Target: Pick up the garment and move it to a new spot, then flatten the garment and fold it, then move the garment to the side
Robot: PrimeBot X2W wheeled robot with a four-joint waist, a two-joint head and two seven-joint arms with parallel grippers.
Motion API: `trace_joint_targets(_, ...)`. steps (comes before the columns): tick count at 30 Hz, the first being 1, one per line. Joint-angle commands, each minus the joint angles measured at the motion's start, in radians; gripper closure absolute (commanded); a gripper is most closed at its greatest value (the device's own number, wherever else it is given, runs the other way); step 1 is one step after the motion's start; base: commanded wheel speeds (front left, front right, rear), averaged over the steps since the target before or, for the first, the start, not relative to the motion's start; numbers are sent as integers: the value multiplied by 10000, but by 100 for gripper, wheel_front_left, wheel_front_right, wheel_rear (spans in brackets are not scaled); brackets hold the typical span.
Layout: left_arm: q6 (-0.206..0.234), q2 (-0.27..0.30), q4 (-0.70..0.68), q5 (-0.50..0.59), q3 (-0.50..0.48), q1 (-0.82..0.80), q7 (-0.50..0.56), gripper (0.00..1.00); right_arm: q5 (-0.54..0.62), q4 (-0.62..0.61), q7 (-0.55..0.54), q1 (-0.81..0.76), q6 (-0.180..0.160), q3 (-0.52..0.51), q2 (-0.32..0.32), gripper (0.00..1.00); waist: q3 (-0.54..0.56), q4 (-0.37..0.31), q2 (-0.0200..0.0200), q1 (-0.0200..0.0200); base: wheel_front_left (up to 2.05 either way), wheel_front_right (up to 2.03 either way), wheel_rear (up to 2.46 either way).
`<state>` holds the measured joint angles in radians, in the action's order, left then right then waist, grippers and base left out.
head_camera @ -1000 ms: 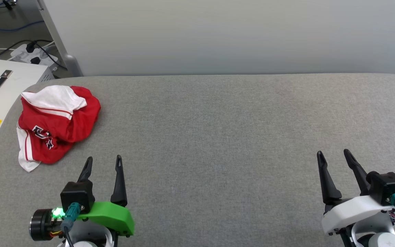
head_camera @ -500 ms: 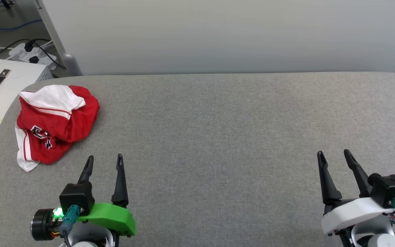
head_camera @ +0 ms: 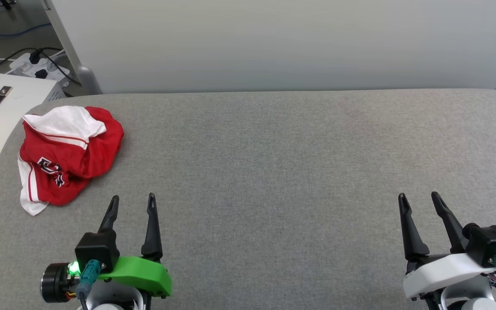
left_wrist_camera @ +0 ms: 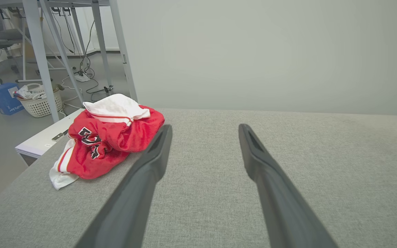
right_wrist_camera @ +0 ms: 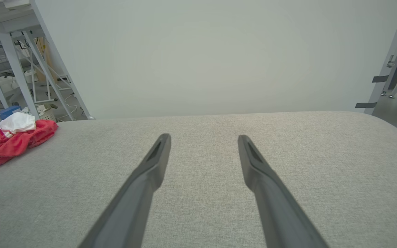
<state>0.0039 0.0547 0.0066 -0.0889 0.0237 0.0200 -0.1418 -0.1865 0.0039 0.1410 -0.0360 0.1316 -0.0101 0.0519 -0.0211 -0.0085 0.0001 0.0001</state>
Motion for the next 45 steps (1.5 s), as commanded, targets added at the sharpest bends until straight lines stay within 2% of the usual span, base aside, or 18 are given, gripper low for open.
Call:
trace_joint_targets(1,-31,-27,25,-40,7,117,-109,0,-150,27,131,-103,-5,-1,-10,0,13,4,-1,-1,0,0,0)
trace_joint_targets(10,-17,-30,11,-136,-6,92,-297,0,-151,-115,316,-149,-6,100,-11,0,-62,255,-1,-1,0,0,0)
trace_joint_targets(16,44,-32,-28,-276,-138,6,-421,0,-54,-293,439,-114,-7,263,-12,0,-233,691,-1,-1,0,0,0)
trace_joint_targets(45,195,-42,164,-1301,-905,-200,-1021,0,247,-688,1031,178,-9,957,-16,0,-887,3865,-1,-1,0,0,0)
